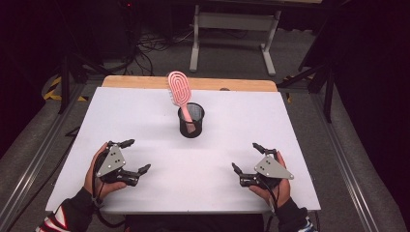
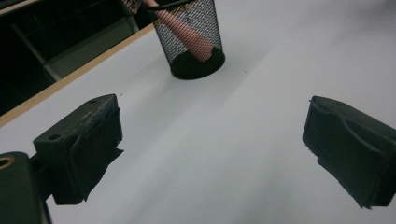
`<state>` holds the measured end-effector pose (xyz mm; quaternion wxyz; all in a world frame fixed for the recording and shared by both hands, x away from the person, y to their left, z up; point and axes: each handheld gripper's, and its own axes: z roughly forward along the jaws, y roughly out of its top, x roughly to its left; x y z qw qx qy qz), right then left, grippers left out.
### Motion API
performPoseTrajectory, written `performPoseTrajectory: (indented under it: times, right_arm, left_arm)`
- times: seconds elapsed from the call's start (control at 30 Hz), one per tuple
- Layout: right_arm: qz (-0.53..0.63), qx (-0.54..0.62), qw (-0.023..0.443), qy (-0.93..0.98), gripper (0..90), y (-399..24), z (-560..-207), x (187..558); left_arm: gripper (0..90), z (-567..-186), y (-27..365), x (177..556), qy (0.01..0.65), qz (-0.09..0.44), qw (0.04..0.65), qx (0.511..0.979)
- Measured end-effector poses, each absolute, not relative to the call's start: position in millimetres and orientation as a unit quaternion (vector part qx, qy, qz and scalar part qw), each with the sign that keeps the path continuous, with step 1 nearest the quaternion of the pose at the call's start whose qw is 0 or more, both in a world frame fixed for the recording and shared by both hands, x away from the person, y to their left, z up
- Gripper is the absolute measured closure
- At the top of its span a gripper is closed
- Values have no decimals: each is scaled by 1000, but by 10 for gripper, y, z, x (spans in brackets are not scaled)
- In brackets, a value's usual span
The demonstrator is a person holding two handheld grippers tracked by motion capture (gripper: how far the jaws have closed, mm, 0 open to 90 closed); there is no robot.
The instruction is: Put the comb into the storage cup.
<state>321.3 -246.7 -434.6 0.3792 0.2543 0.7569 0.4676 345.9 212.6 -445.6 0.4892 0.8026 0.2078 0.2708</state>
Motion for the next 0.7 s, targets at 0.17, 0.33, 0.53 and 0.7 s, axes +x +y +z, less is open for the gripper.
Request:
performPoseTrajectory:
  times: [0.17,0.33,0.53,0.7]
  right_arm:
    - [468,257,377,756,83,-2480,-4346,3209]
    - [470,259,376,755,83,-2482,-4348,3207]
    - [469,254,375,758,81,-2459,-4352,3197]
    - [469,253,374,759,79,-2469,-4351,3198]
  left_arm:
    - [57,-4515,2208,3461,223,268,484,803]
    - [59,-4583,2276,3428,241,258,483,801]
    - [55,-4581,2340,3402,252,262,485,795]
    - [55,-4578,2341,3404,252,262,485,795]
